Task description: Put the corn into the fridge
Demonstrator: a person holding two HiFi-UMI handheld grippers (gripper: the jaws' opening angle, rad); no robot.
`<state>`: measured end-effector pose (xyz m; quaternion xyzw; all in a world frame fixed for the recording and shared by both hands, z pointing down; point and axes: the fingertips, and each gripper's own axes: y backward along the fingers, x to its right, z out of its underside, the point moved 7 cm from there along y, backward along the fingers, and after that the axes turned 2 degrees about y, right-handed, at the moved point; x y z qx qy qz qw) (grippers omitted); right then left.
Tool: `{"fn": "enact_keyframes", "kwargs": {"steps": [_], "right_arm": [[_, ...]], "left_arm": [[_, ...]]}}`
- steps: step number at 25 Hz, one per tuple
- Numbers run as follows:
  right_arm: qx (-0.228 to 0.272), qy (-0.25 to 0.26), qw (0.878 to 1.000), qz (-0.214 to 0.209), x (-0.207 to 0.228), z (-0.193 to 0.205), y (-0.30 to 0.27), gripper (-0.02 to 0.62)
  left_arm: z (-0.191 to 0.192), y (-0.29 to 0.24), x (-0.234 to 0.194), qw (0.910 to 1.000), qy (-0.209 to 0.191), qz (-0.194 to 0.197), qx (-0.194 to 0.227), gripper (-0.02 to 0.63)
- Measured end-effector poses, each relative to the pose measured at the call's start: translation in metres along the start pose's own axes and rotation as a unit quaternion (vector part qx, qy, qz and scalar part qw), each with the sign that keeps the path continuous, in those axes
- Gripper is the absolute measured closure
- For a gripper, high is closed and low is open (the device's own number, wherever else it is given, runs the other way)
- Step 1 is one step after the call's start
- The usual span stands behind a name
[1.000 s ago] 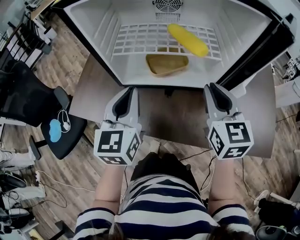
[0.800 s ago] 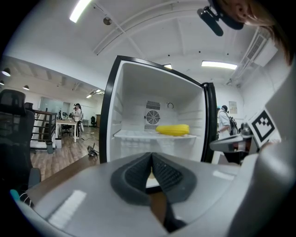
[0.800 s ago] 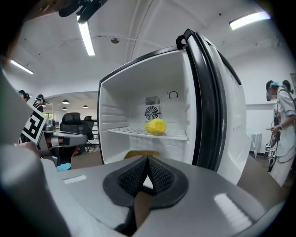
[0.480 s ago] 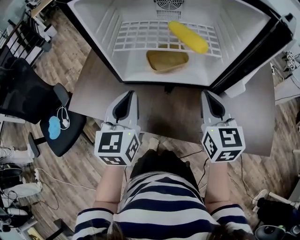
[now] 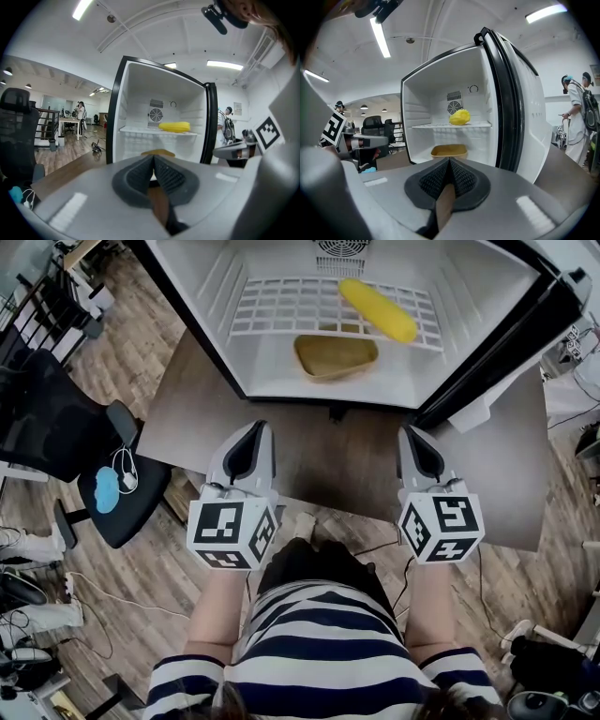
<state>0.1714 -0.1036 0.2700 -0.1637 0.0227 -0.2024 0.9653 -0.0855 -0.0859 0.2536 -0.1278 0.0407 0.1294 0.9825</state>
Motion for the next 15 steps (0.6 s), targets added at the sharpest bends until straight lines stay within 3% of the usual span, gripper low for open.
{"fn": "enact_keyframes", "kwargs": {"steps": [15], "right_arm": [[0.009,-0.017,1.000,-0.019,-0.001,0.007,0.025,0.600]], "left_arm": [[-0.001,0.026,0.017,0.9998,-0.006,-0.014,0.015,0.606]]}}
